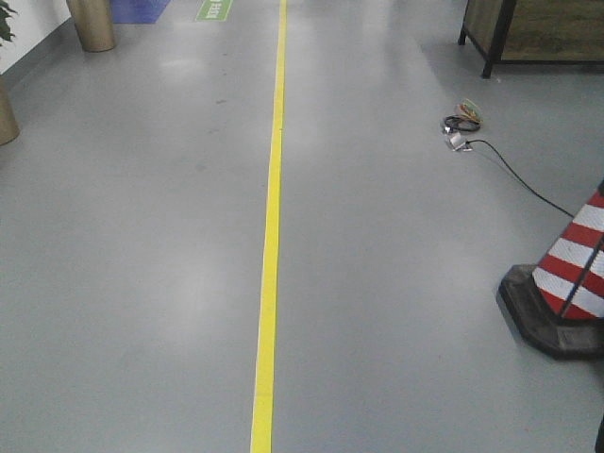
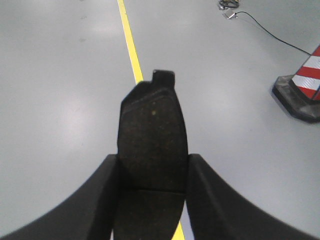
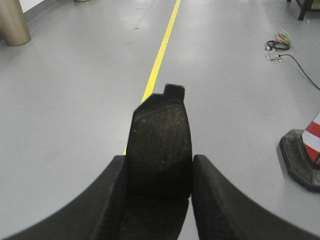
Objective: Move and align brake pads A on conveyor
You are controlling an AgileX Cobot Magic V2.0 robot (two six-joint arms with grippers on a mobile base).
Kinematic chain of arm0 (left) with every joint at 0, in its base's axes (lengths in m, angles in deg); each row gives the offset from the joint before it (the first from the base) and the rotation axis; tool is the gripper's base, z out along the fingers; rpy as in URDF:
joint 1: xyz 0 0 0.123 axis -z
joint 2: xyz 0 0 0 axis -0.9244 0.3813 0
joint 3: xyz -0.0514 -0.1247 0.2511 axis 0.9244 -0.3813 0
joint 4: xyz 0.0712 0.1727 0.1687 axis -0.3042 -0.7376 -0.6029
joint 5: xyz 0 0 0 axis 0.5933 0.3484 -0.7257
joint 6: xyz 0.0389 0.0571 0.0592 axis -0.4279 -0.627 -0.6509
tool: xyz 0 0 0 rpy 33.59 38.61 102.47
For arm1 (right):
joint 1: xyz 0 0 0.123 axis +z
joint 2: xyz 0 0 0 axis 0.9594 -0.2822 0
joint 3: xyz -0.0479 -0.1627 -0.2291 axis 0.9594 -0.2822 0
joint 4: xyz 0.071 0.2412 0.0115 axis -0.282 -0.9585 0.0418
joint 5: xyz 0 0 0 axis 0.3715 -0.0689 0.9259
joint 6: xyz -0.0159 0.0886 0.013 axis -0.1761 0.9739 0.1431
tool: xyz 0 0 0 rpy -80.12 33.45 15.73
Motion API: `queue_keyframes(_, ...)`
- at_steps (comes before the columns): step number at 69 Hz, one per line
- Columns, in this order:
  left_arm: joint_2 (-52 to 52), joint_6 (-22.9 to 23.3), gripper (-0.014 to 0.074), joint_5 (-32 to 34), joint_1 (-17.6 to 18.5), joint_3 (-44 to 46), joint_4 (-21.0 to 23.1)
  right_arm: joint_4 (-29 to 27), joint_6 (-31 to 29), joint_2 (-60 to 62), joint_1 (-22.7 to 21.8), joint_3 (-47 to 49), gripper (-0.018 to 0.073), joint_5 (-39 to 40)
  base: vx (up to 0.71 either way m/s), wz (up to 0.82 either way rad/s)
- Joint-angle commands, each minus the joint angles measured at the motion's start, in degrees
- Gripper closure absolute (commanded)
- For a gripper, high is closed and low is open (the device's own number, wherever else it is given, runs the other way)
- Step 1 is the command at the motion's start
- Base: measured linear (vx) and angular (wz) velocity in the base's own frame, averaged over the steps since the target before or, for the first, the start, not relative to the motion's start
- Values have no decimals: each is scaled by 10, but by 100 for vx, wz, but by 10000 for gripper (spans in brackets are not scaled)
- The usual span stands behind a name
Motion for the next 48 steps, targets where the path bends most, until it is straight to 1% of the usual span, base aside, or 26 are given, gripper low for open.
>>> queue_keyframes(1,4,1,603,48,0,17,-1,5,-3,-7,-2,16,566,54,59,-1)
queue_keyframes(27,4,1,603,48,0,17,-1,5,-3,-7,-2,16,566,54,54,-3)
queue_keyframes(48,4,1,603,48,0,17,-1,5,-3,-7,-2,16,566,54,43,-8)
